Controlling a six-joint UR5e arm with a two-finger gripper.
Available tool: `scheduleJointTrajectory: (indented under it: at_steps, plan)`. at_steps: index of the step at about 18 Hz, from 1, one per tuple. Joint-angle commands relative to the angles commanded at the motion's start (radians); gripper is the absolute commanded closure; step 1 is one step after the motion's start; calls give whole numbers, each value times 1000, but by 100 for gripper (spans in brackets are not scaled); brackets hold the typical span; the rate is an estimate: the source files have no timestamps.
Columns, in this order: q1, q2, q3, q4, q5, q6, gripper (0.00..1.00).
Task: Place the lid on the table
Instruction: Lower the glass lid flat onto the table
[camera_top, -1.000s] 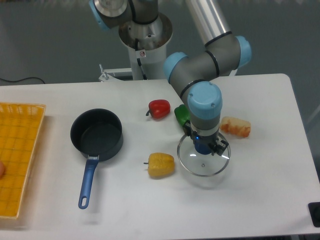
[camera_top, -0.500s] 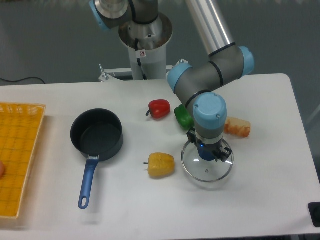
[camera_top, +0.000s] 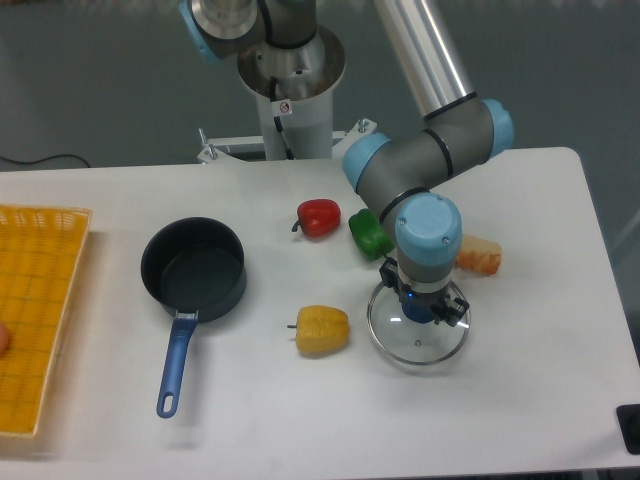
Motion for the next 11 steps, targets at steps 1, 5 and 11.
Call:
scheduleJointTrajectory:
  at_steps: [1, 5, 11]
  plan:
    - [0, 0, 0, 0, 0, 0, 44]
    - [0, -8, -2, 6, 0, -2, 44]
    - [0, -12, -2, 21, 0, -2, 44]
